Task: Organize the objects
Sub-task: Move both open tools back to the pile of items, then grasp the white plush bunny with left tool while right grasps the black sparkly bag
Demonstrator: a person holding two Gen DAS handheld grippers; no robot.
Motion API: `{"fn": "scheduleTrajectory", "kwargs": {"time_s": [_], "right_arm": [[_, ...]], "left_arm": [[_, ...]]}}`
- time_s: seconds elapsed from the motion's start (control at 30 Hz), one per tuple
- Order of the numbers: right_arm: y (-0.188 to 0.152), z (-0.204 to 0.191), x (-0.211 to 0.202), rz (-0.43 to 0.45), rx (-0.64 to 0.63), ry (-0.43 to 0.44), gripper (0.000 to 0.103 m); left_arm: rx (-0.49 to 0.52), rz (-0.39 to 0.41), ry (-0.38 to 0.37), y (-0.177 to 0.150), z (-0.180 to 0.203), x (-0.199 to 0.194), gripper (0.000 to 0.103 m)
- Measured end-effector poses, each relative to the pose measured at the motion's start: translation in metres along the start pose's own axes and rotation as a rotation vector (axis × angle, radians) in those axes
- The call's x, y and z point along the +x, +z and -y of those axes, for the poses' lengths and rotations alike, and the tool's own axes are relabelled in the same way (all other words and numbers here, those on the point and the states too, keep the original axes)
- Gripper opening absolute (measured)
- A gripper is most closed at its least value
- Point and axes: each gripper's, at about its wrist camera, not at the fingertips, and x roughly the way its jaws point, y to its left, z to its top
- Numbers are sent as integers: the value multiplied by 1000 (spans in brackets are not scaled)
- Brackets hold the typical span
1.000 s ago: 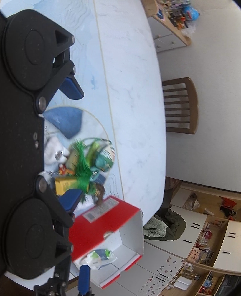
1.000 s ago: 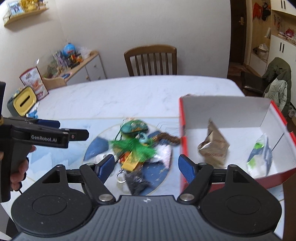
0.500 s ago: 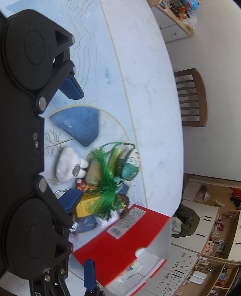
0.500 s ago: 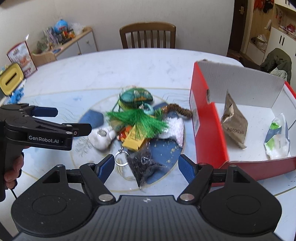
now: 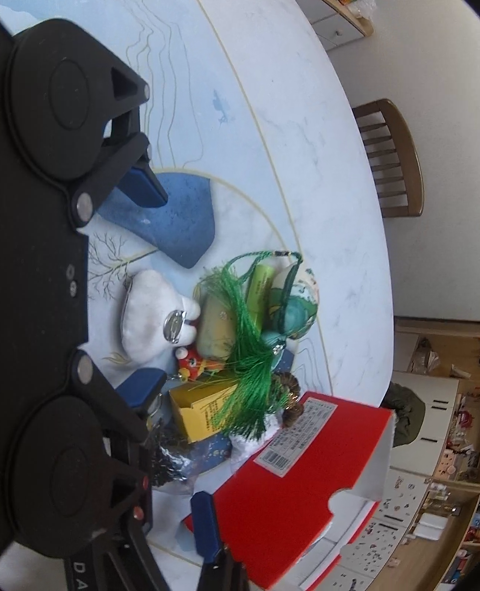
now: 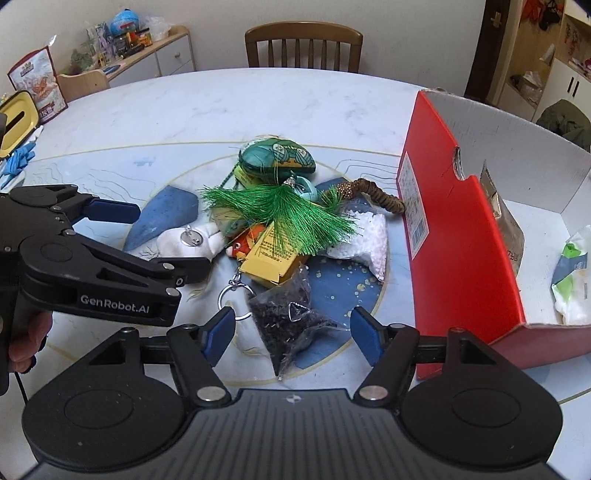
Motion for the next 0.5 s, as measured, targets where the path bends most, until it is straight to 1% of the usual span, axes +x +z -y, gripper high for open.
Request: {"fn": "scheduleTrajectory", "kwargs": {"time_s": [0.03,0.1,0.17,0.33,0.4,0.43,0.5], "right_arm": [[0,0,1,-3,-3,1,65],[0,-1,4,-10,-9,3,62],[0,-2,5,-11,-11,5,60],[2,-3,4,-6,-18,13,50],[1,-5,3,-5,-27,13,44],[1,-5,3,-5,-29,15,43],[1,-5,1,-6,-26,15,36]], "left_arm": [[6,-2,-2,-1,1,1,88],[16,-4,-4,-2,2,3,82],[18,-10,-5,-2,3,5,78],[23,-13,-20,-3,4,5,69],[25,-12,-16,-2,4,5,61],[26,-11,-13,-2,4,4,60],[20,-9,-20,-2,3,3,51]]}}
